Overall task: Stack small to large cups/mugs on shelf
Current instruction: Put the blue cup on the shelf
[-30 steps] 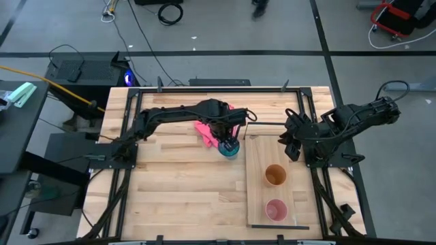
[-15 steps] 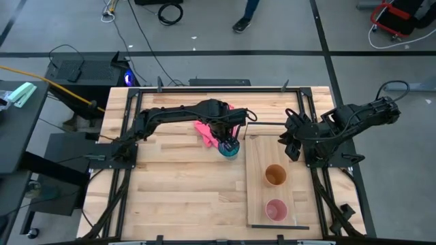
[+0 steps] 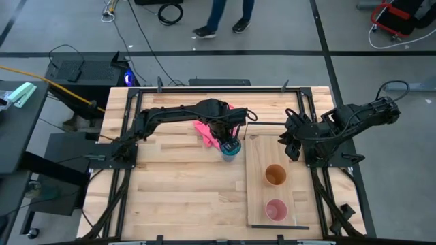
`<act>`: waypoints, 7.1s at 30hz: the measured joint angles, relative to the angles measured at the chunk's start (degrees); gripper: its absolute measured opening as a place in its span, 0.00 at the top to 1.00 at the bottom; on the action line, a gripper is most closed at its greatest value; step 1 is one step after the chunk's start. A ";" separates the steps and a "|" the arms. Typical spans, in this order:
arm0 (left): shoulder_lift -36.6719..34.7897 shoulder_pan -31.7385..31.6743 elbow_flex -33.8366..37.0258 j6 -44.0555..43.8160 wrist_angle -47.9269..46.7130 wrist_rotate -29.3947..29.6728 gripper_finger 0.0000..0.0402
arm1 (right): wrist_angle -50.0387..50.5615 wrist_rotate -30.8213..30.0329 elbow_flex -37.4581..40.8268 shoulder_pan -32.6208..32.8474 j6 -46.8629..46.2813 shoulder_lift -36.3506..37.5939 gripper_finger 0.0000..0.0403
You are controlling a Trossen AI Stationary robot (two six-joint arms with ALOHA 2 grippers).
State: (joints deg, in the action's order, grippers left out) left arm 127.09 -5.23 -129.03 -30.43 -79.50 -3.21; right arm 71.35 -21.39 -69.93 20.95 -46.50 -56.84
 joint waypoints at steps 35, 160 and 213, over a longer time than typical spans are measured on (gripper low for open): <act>-6.38 -2.80 0.00 1.82 5.50 -2.02 0.66 | -15.67 14.09 0.02 -15.84 14.11 -7.48 0.74; -12.55 -17.59 25.94 11.56 9.64 0.35 0.73 | -12.72 20.77 -12.15 -25.35 25.22 -39.43 0.98; -12.55 -16.00 25.92 12.61 14.41 0.33 0.73 | 10.59 17.59 -5.45 -24.17 19.78 -13.77 0.99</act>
State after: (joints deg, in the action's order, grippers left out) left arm 114.54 -21.23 -103.11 -17.82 -65.09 -2.87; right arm 81.94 -3.79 -75.38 -3.22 -26.72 -70.61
